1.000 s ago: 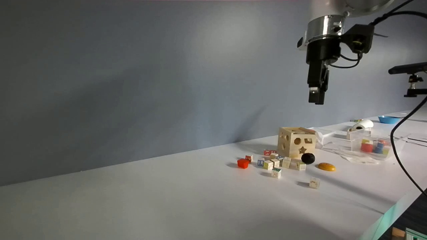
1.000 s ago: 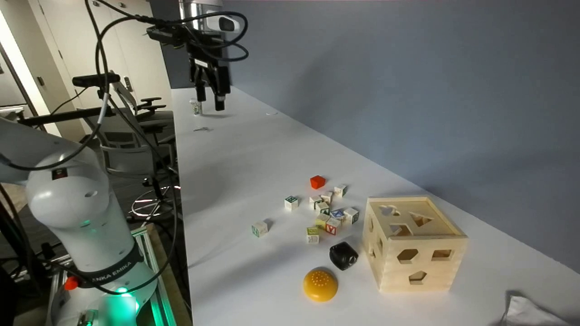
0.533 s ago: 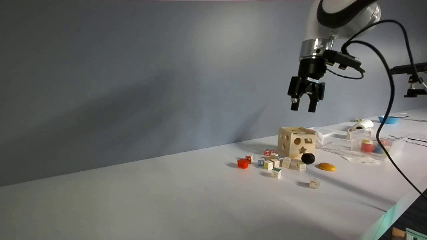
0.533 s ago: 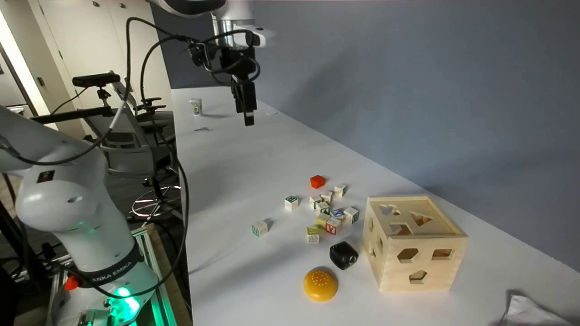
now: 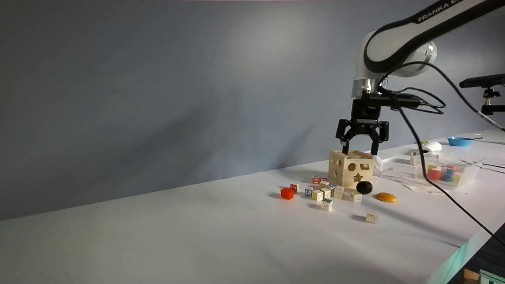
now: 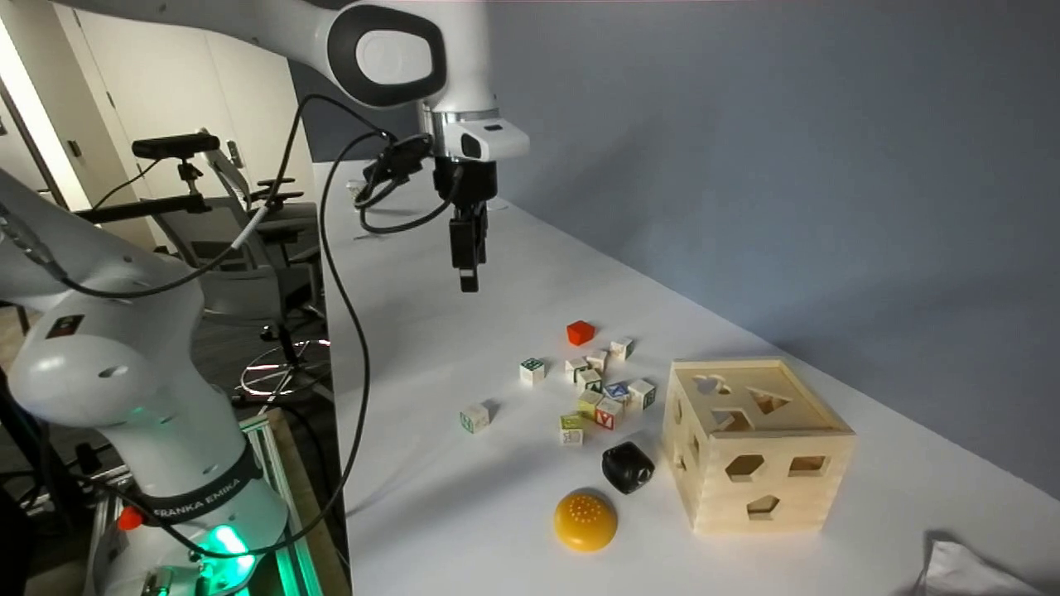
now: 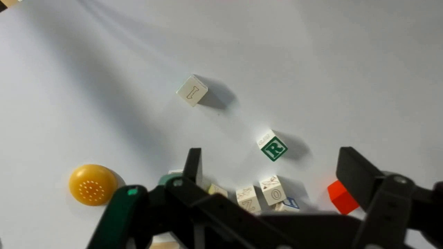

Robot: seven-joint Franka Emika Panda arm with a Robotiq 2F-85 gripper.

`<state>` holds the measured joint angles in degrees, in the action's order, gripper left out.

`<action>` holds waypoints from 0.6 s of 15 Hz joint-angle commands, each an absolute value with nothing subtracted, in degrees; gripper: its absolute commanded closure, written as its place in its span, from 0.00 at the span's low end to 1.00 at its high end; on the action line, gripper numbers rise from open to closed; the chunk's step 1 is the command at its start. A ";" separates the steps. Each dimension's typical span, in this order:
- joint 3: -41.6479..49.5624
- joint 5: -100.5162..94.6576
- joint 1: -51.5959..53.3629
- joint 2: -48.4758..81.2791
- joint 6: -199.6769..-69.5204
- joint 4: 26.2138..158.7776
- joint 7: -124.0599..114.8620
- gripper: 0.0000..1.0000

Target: Turn the frontmost cube on its side

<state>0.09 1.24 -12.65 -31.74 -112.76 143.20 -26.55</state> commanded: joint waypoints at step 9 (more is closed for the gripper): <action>-2.26 -1.97 -16.23 -21.60 -115.80 148.40 -61.17 0.00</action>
